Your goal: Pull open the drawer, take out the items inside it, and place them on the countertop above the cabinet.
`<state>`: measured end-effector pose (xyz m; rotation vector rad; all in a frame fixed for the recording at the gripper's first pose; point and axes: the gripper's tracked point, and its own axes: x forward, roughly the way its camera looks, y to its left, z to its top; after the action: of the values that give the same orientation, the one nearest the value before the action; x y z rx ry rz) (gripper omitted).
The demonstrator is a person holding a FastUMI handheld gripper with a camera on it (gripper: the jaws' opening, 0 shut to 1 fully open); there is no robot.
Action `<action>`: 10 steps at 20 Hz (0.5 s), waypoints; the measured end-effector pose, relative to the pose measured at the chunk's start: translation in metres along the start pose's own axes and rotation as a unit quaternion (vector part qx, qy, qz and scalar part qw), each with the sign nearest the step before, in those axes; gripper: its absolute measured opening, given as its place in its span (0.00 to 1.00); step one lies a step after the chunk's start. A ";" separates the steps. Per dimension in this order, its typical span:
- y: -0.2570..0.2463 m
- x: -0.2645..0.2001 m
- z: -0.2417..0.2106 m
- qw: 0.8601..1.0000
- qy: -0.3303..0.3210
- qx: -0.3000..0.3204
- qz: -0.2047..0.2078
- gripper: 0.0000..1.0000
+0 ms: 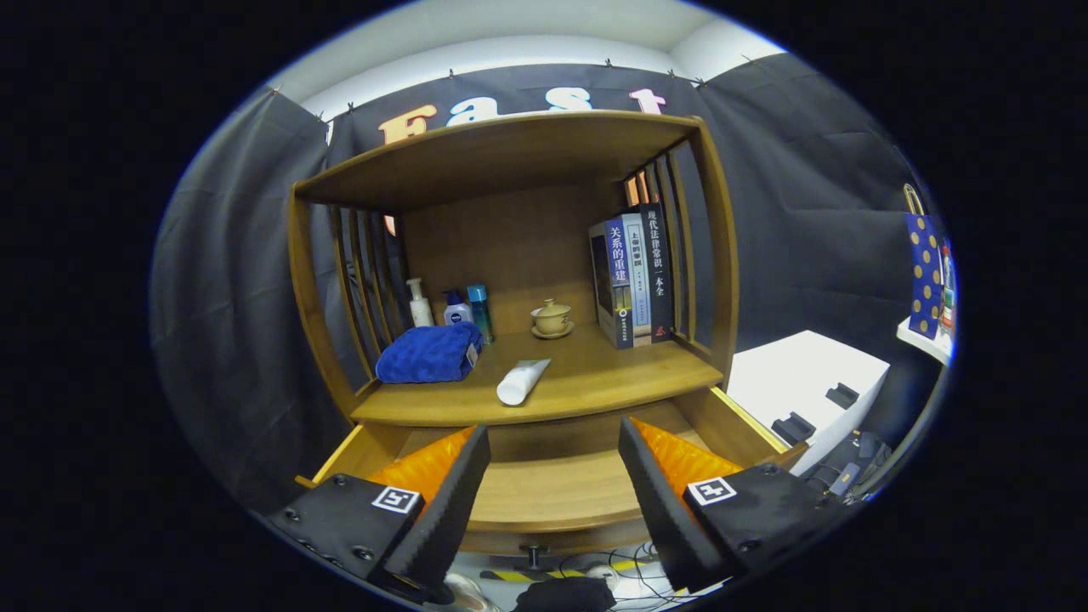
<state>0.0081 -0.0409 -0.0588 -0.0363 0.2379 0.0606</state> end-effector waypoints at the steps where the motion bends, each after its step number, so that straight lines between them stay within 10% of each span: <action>1: -0.001 -0.006 -0.005 1.000 -0.006 -0.008 -0.002 0.98; 10: -0.007 -0.038 -0.053 0.999 -0.012 -0.050 -0.012 0.98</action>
<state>-0.0410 -0.0523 -0.1014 -0.1379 0.2099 0.0496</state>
